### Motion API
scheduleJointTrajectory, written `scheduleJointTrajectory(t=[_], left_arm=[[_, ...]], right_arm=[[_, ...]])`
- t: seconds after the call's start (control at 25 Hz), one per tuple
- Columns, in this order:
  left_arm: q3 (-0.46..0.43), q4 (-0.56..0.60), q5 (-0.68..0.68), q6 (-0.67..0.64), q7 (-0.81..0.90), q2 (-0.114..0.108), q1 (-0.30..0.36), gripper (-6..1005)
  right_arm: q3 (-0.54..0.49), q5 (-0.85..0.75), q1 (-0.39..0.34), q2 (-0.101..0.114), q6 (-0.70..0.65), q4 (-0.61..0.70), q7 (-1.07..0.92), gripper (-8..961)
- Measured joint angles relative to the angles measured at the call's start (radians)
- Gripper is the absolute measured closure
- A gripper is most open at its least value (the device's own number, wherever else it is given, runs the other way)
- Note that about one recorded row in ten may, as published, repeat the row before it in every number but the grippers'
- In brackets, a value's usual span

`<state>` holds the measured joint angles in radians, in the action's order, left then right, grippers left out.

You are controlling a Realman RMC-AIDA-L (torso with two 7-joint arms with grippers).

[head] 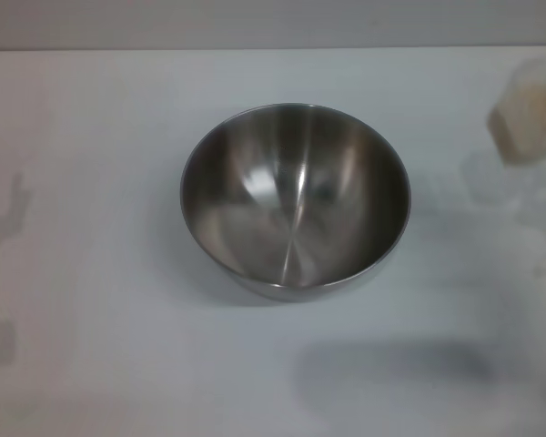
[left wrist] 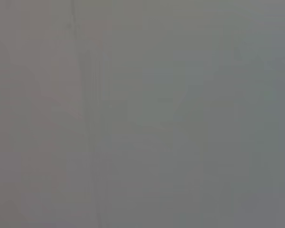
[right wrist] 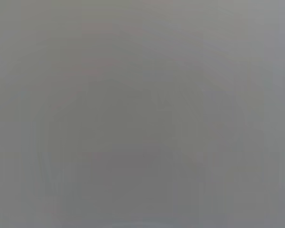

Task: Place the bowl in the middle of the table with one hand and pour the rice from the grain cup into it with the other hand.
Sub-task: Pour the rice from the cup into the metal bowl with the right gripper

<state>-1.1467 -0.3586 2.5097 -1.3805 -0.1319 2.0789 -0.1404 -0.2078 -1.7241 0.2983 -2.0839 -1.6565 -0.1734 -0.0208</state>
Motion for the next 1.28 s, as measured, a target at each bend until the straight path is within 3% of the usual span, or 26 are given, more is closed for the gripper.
scheduleJointTrajectory(t=[0.28, 0.44, 0.48, 0.52, 1.0, 1.28], left_arm=[[0.034, 0.006, 0.000, -0.001, 0.000, 0.000, 0.002, 153], [0.060, 0.004, 0.000, -0.005, 0.000, 0.000, 0.010, 153], [0.070, 0.002, 0.000, -0.005, 0.000, 0.000, 0.012, 153], [0.070, 0.002, 0.000, -0.005, 0.000, 0.000, 0.012, 153], [0.095, -0.001, 0.000, 0.000, 0.000, 0.000, 0.013, 153], [0.098, -0.003, 0.000, 0.000, 0.015, 0.000, 0.009, 153]], right_arm=[[0.008, -0.010, 0.161, 0.001, 0.016, -0.015, 0.199, 940], [0.010, -0.037, 0.213, -0.001, 0.029, -0.058, 0.414, 940], [0.010, -0.056, 0.226, -0.002, 0.050, -0.086, 0.553, 940], [0.010, -0.056, 0.226, -0.002, 0.050, -0.086, 0.553, 939], [0.041, -0.132, 0.220, -0.005, 0.156, -0.223, 1.380, 939], [0.102, -0.201, 0.209, -0.006, 0.142, -0.238, 1.611, 939]])
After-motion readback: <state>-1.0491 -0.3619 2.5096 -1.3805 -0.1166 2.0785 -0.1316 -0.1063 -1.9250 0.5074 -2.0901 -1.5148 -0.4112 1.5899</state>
